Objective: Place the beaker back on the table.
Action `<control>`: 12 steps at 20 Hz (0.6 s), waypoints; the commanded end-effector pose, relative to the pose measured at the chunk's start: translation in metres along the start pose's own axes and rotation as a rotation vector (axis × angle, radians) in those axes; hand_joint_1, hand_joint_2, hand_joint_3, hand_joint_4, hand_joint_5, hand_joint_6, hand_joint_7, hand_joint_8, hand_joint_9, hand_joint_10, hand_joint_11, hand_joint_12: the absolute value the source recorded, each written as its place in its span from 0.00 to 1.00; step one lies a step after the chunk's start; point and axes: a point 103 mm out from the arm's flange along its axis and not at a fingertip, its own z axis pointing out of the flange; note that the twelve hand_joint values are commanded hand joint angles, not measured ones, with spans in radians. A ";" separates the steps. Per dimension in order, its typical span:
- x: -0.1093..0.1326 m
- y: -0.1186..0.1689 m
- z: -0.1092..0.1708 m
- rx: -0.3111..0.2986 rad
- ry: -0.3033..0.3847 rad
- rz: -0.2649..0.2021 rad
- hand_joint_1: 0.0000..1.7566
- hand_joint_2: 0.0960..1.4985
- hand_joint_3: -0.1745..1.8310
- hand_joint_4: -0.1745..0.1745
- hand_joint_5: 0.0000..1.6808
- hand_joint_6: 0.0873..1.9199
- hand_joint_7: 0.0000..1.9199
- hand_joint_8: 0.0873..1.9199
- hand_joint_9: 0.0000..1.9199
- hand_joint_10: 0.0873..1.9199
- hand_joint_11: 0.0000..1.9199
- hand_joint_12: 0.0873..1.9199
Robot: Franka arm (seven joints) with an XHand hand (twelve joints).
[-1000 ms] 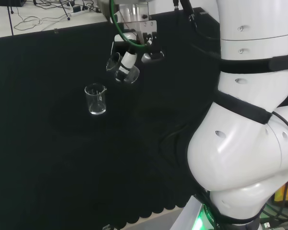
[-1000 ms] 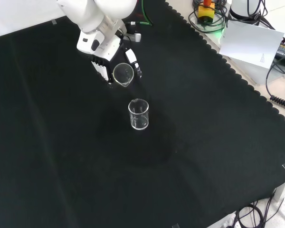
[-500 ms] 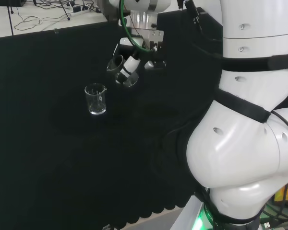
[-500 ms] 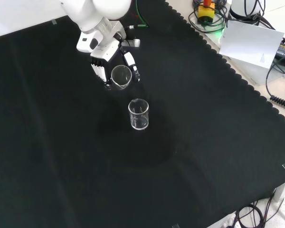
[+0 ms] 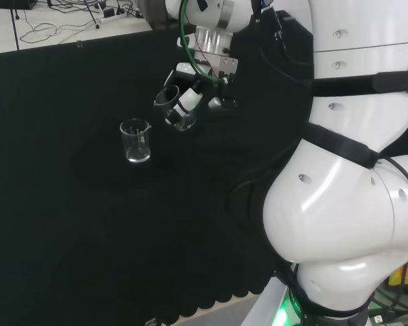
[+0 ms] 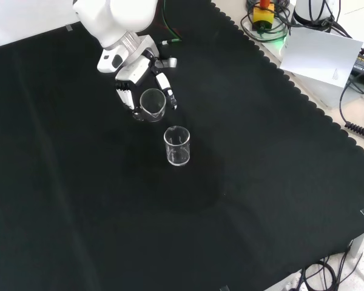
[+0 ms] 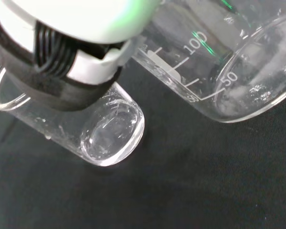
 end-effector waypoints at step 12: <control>-0.025 0.012 0.017 -0.096 0.123 -0.019 0.81 0.46 0.29 0.00 0.79 0.20 0.69 0.23 0.75 0.12 0.67 0.34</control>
